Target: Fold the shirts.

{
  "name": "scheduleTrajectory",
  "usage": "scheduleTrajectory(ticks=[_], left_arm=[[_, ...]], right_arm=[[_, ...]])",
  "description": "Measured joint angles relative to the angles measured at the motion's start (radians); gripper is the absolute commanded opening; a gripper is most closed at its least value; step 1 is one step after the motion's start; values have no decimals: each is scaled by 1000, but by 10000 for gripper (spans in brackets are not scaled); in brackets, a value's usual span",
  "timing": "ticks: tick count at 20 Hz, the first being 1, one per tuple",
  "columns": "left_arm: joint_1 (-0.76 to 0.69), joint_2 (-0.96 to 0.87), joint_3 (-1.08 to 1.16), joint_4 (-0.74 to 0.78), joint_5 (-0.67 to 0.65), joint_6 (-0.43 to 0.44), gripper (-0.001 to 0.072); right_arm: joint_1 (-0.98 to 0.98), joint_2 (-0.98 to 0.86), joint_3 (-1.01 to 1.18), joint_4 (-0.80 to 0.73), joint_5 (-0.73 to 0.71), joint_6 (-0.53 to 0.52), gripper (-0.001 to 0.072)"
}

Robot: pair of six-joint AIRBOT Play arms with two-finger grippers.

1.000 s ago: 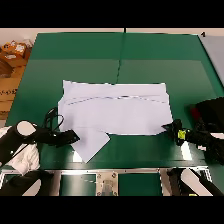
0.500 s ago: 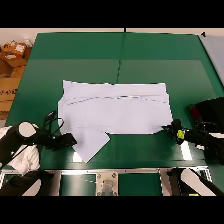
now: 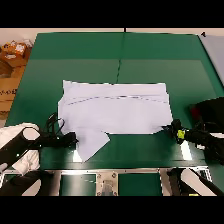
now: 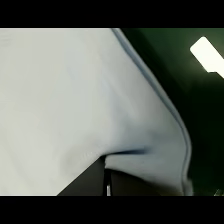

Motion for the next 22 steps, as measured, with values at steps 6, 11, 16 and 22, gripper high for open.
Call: scheduleTrajectory(ticks=[6,11,16,22], left_arm=[[0,19,226,167,-280,9,23],[0,69,464,278,-491,-10,24],[0,95,651,305,-547,-16,24],[0,6,715,314,-420,37,24]], right_arm=[[-1,27,89,-58,161,10,15],[0,186,191,-220,339,166,15],[0,316,300,-303,431,272,15],[65,251,395,-236,358,286,15]])
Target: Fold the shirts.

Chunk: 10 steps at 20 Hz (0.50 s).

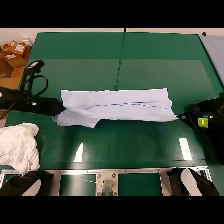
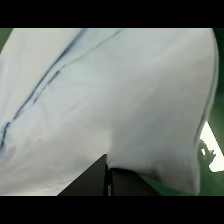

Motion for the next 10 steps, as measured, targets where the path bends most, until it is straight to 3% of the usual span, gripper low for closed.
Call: scheduleTrajectory(ticks=[9,10], left_arm=[[42,-384,203,-56,239,96,25],[45,-437,230,-76,250,111,26]], right_arm=[[222,-521,343,67,-245,-10,17],[240,-597,393,72,-259,-13,42]])
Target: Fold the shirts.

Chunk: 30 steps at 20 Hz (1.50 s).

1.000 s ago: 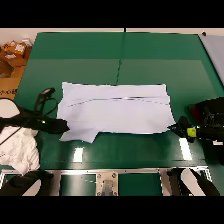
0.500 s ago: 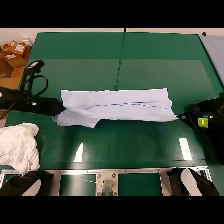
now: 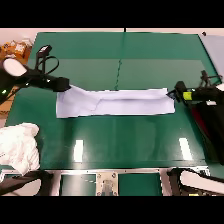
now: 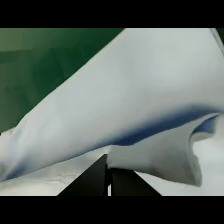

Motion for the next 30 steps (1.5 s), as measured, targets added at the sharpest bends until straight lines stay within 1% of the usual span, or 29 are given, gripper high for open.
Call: scheduleTrajectory(ticks=[1,2,3,5,7,8,10,11,12,14,17,18,19,20,21,22,23,25,28,30], left_arm=[[2,-56,25,-19,11,13,118],[2,-104,43,-33,25,21,501],[4,-146,56,-42,44,24,667],[18,-196,79,-57,91,14,661],[52,-218,113,-51,100,-13,660],[74,-223,135,-49,89,-24,660],[123,-232,178,-39,27,-42,660],[144,-234,193,-37,4,-49,660],[158,-237,203,-32,-25,-57,660],[174,-238,217,-34,-65,-66,659],[178,-240,227,-33,-96,-75,658],[174,-240,229,-34,-98,-76,533],[169,-241,229,-33,-105,-79,252],[161,-240,230,-34,-107,-79,30],[152,-240,231,-34,-109,-78,33],[141,-241,231,-34,-110,-78,24],[129,-240,232,-34,-110,-77,24],[98,-241,232,-34,-103,-75,25],[25,-246,232,-35,-60,-74,25],[-50,-266,232,-51,-9,-72,25]], right_arm=[[14,-69,47,8,-12,-1,203],[26,-138,100,16,-19,-2,349],[32,-195,149,24,-24,-2,397],[20,-279,249,34,-7,-13,396],[-23,-323,341,25,56,-41,397],[-53,-335,380,7,103,-57,411],[-117,-350,425,-31,192,-100,466],[-146,-355,432,-47,233,-127,526],[-172,-358,431,-64,268,-157,544],[-206,-366,407,-82,316,-210,545],[-216,-397,367,-96,349,-267,545],[-208,-412,359,-97,356,-280,544],[-195,-427,355,-77,366,-293,544],[-180,-443,353,-62,376,-304,543],[-161,-457,352,-47,379,-315,485],[-143,-468,351,-46,372,-323,316],[-129,-477,352,-47,355,-329,110],[-105,-489,365,-42,334,-338,16],[-89,-480,400,-51,326,-344,15],[-87,-436,424,-38,372,-346,15]])
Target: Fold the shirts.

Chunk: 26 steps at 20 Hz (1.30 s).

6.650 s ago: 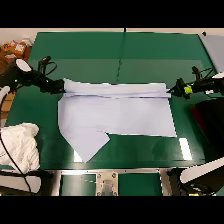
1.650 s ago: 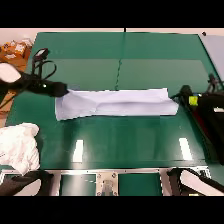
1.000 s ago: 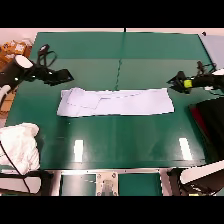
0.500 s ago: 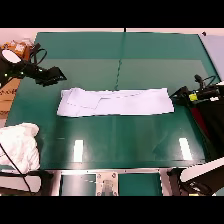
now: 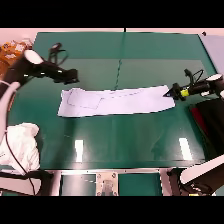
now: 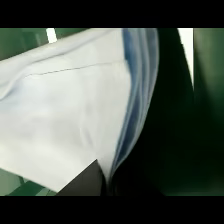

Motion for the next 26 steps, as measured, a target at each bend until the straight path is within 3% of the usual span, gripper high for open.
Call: scheduleTrajectory(ticks=[10,16,19,21,26], left_arm=[[-496,-280,54,-232,380,5,25],[-600,-398,161,-365,435,5,25],[-573,-412,201,-374,353,22,24],[-527,-417,250,-344,216,28,23],[-367,-387,463,-72,-175,-43,24]], right_arm=[[63,420,64,102,163,26,16],[90,503,92,134,196,50,16],[92,509,85,133,199,53,16],[99,511,83,137,200,58,16],[206,512,80,154,176,113,17]])
